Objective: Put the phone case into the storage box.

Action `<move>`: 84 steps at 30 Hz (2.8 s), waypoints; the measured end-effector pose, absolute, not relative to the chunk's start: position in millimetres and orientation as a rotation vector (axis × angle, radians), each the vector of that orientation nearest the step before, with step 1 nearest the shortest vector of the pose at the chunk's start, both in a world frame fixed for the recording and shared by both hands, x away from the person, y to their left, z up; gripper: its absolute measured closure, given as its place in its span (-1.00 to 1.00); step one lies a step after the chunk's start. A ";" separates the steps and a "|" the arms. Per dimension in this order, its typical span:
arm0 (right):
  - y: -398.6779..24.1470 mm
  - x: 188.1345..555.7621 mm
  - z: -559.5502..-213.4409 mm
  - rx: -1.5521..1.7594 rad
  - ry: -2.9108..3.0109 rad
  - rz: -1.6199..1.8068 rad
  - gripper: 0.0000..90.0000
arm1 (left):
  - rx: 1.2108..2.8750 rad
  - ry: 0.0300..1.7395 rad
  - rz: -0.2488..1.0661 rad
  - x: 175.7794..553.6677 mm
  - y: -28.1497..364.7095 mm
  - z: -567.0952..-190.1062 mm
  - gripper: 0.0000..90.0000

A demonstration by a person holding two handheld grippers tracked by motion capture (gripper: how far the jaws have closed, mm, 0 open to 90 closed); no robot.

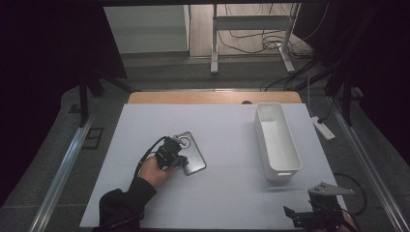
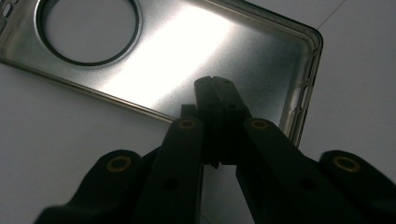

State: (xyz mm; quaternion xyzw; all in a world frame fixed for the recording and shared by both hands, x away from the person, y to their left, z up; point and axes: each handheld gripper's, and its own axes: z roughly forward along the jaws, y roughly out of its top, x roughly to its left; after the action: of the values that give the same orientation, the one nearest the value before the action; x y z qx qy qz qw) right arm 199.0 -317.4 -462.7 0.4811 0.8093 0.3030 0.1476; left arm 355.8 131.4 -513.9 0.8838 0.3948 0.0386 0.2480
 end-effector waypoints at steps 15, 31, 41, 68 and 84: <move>-317.5 199.2 -462.7 1.386 2.328 0.872 -0.99 | 2.383 1.152 0.149 356.1 159.1 -515.1 0.98; -317.7 198.9 -462.5 1.391 2.324 0.876 -1.00 | 2.329 1.215 0.181 359.7 182.8 -514.3 0.98; -317.6 199.0 -462.6 1.389 2.327 0.870 -1.00 | 2.314 1.219 0.184 361.2 186.1 -516.5 0.98; -316.8 199.5 -462.9 1.388 2.334 0.862 -1.00 | 2.225 1.242 0.238 362.2 200.8 -485.4 0.14; -316.8 199.6 -463.0 1.389 2.337 0.861 -1.00 | 2.221 1.289 0.219 376.0 203.0 -483.4 -0.78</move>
State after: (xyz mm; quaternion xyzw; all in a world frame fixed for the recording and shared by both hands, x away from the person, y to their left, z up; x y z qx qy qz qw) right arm 199.6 -316.8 -463.0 0.4821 0.8108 0.2989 0.1445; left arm 376.0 203.0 -483.4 0.8278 0.4802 0.0816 0.2784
